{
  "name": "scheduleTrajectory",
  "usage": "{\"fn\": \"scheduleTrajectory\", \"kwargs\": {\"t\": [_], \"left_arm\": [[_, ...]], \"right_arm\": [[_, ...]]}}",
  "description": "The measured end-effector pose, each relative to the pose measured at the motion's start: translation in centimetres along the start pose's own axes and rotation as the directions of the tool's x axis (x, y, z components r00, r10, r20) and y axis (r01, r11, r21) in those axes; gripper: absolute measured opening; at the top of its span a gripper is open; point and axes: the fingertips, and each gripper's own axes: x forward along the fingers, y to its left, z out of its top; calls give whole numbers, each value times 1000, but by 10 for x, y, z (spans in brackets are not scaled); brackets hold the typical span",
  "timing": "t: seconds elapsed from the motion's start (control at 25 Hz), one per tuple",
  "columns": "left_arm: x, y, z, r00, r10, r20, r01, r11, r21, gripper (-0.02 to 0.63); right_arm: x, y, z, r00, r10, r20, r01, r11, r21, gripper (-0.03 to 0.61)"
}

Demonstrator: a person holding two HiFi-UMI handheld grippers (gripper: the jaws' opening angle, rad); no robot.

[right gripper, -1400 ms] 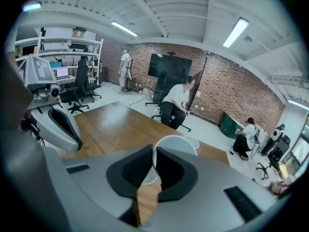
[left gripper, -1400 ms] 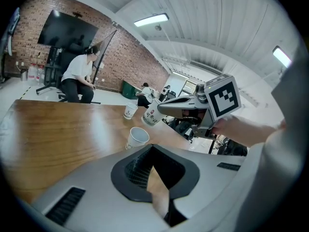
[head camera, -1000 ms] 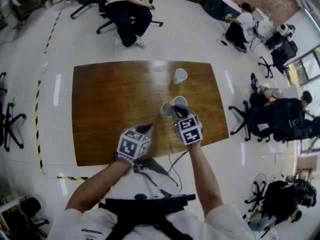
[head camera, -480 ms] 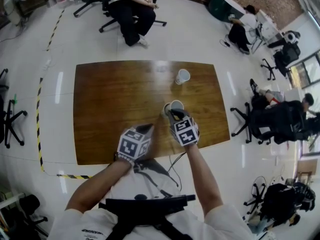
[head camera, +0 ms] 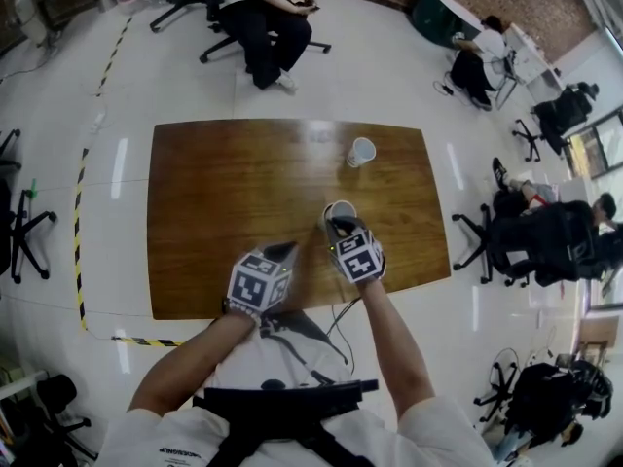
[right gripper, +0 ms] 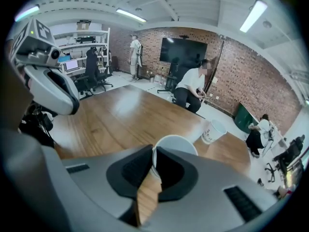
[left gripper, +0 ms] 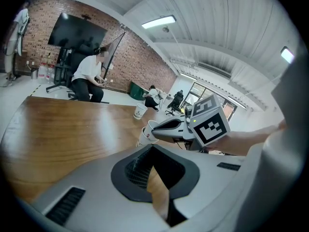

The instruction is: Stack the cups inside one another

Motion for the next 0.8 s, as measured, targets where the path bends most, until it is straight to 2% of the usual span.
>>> {"fn": "scheduleTrajectory", "kwargs": {"t": [0.6, 0.8], "left_arm": [[-6, 9, -2, 1000, 25, 12, -24, 999, -27, -2], [-9, 11, -3, 1000, 25, 12, -24, 999, -26, -3]], "right_arm": [[20, 4, -13, 998, 9, -55, -10, 1000, -26, 54], [19, 6, -9, 999, -2, -46, 1, 999, -33, 63]]}}
